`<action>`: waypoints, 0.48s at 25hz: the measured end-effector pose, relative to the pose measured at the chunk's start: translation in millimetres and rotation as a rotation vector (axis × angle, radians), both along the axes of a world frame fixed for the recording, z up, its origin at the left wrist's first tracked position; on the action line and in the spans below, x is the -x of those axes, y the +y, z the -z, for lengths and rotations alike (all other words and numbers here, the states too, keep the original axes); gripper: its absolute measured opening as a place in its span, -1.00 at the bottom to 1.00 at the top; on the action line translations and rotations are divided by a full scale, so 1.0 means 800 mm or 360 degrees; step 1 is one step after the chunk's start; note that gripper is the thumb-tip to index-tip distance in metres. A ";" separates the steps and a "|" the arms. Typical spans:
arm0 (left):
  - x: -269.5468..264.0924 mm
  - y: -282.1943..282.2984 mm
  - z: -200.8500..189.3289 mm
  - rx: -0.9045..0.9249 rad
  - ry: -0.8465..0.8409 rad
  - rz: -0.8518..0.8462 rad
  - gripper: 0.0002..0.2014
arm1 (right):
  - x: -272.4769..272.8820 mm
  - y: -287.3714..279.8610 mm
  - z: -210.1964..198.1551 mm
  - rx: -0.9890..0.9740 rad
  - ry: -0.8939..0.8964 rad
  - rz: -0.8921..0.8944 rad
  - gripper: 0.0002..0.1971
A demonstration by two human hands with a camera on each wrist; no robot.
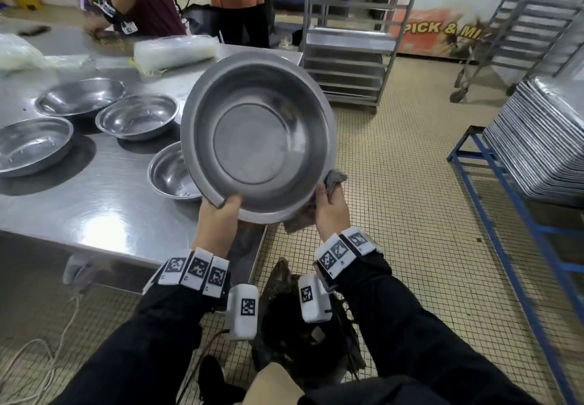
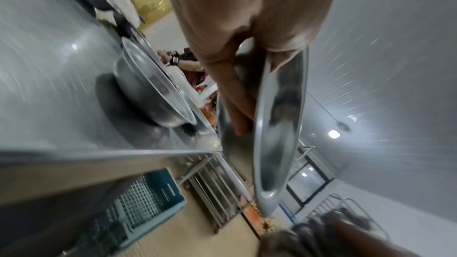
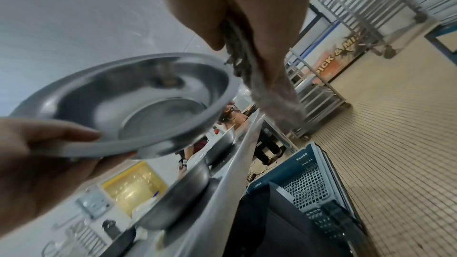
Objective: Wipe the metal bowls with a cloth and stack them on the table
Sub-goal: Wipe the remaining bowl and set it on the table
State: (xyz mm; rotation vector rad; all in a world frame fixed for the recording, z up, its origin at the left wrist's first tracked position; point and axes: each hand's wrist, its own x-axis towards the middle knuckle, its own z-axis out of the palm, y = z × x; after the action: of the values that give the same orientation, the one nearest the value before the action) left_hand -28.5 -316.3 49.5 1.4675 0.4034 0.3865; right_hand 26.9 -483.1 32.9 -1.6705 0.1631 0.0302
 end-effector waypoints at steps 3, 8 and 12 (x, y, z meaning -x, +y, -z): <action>-0.006 0.028 0.002 -0.0175 0.0074 -0.0047 -0.76 | 0.013 -0.001 0.012 0.0277 -0.0039 -0.0039 -0.65; -0.003 0.035 0.001 -0.0228 0.0084 0.0065 -0.83 | 0.031 0.045 0.026 0.0844 -0.0634 -0.0872 -0.48; -0.003 0.029 -0.017 -0.0198 -0.0004 0.0163 -0.77 | 0.044 0.064 0.034 0.1028 -0.0765 -0.1381 -0.39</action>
State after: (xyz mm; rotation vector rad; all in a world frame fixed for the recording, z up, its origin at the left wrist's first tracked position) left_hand -26.1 -293.4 63.0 1.6015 0.3050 0.3363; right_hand -8.1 -432.0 6.0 -2.2141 -1.0153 0.2460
